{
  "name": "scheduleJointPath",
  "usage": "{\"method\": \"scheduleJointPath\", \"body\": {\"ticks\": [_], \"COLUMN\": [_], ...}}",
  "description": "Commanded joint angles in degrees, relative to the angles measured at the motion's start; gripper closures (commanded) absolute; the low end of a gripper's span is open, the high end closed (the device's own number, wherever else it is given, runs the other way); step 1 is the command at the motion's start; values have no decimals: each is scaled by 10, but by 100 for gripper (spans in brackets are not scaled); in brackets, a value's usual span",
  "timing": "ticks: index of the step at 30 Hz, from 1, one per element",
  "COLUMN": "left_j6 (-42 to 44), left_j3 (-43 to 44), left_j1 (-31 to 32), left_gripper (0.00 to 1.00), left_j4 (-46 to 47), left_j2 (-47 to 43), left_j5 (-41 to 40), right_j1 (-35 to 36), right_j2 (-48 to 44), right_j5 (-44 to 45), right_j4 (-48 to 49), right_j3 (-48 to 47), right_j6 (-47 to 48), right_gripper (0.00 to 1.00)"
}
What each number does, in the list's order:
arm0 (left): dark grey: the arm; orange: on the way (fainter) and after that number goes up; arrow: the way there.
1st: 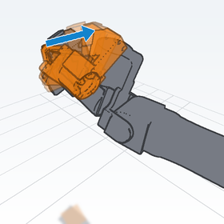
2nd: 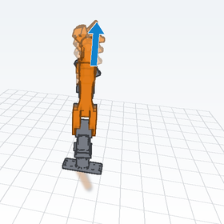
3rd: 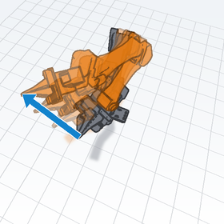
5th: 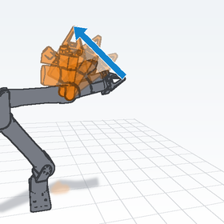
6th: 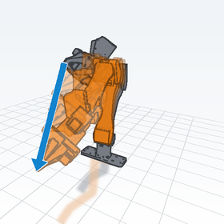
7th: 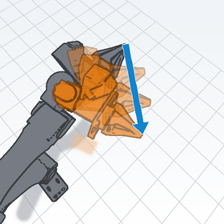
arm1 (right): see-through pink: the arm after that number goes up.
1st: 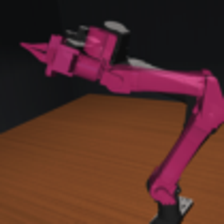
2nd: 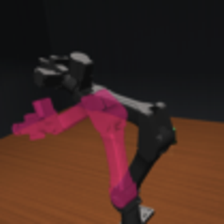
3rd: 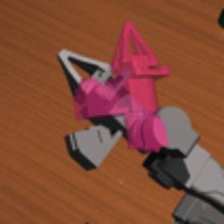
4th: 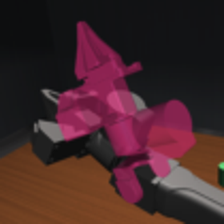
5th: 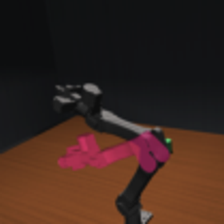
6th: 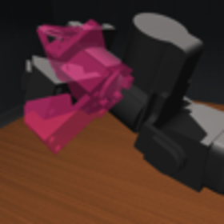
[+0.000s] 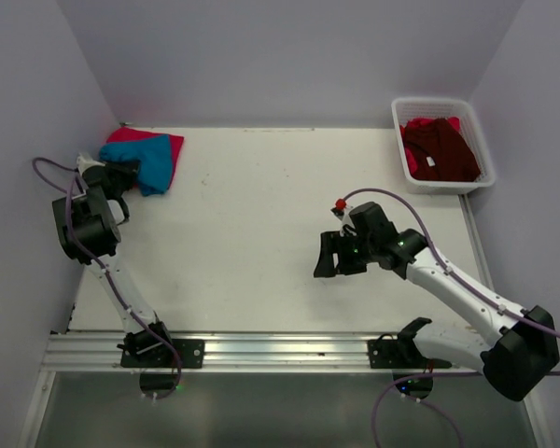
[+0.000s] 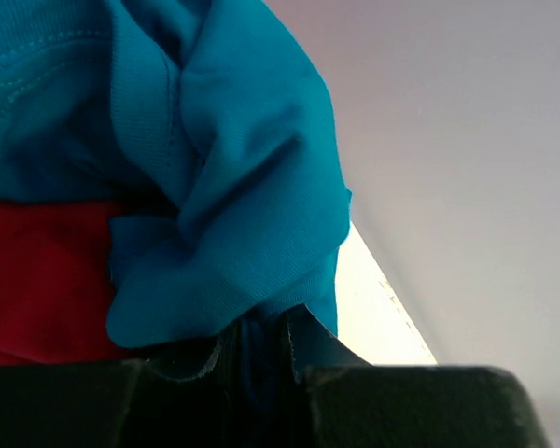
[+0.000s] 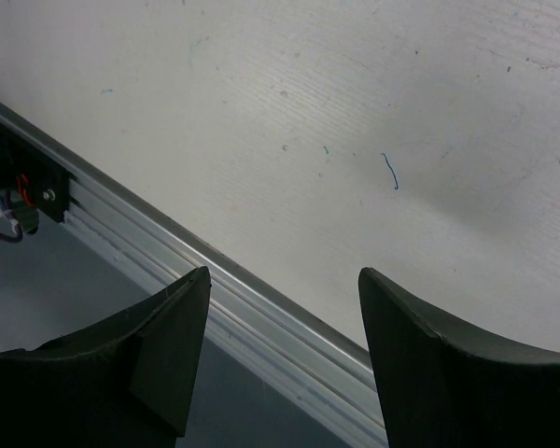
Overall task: Fold and stack the t-shirts
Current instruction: Neatly place the folded tshirt to the corner
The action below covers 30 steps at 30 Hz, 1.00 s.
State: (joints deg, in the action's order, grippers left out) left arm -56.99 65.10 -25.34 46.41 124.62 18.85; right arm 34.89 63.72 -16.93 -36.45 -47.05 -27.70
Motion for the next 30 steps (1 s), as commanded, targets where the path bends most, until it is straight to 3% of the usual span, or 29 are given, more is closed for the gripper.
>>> {"method": "scheduleJointPath", "body": {"ticks": [1, 7, 13, 20, 23, 30], "left_j6": [-37, -90, -108, -128, -127, -92], "left_j3": [-17, -19, 114, 296, 299, 201], "left_j1": [-2, -1, 5, 5, 9, 10], "left_gripper": [100, 100, 100, 100, 100, 100], "left_j4": [66, 114, 67, 39, 34, 55], "left_j2": [6, 2, -11, 40, 64, 85], "left_j5": [9, 30, 46, 72, 73, 68], "right_j1": [4, 4, 3, 5, 4, 5], "right_j2": [-21, -33, -42, -45, -35, -20], "right_j5": [11, 10, 10, 11, 9, 7], "right_j4": [-6, -4, 7, 11, 17, 26], "right_j3": [-18, -8, 8, 20, 22, 27], "right_j6": [-9, -10, -14, -17, -17, -15], "right_gripper": [32, 32, 32, 31, 32, 32]}}
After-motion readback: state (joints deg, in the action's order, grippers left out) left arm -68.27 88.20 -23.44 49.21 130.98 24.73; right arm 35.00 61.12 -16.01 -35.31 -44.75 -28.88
